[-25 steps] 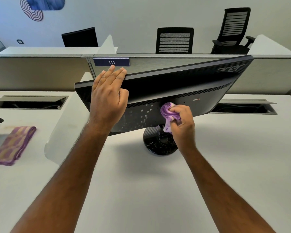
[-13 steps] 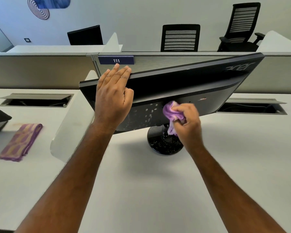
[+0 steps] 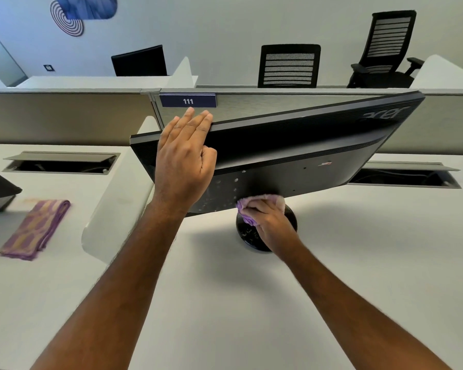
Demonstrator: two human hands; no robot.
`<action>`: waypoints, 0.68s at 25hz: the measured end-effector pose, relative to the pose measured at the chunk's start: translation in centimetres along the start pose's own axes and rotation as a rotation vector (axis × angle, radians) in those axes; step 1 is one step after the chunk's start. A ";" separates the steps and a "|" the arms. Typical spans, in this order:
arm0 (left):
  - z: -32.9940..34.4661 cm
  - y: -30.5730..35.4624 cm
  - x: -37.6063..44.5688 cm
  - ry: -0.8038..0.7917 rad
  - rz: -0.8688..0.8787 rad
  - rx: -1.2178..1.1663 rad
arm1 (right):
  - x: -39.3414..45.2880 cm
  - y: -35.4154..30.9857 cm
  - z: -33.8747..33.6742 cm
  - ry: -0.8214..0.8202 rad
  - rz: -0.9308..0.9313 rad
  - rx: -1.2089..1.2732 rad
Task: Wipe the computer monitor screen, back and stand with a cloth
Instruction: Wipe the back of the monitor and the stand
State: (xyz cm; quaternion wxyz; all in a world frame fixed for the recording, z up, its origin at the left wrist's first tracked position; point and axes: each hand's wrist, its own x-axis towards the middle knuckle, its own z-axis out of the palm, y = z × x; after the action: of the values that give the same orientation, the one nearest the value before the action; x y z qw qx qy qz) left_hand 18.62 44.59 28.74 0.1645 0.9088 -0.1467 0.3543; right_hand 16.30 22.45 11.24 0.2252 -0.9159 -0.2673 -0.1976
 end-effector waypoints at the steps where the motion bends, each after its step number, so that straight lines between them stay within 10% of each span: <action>1: 0.0 0.0 0.0 0.002 -0.001 -0.004 | -0.5 0.3 0.4 -0.050 0.042 -0.001; 9: 0.0 -0.1 0.1 -0.003 -0.012 -0.008 | 3.1 -3.7 -8.3 0.479 -0.029 0.117; 17: -0.2 -0.9 0.0 -0.032 -0.027 -0.023 | 3.6 -3.0 -2.1 0.080 -0.209 -0.095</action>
State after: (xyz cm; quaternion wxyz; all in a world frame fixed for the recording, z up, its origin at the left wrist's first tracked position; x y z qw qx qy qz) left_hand 18.87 45.52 28.71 0.1774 0.9142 -0.1412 0.3359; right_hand 16.90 25.06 15.66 0.1702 -0.8840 -0.3427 -0.2686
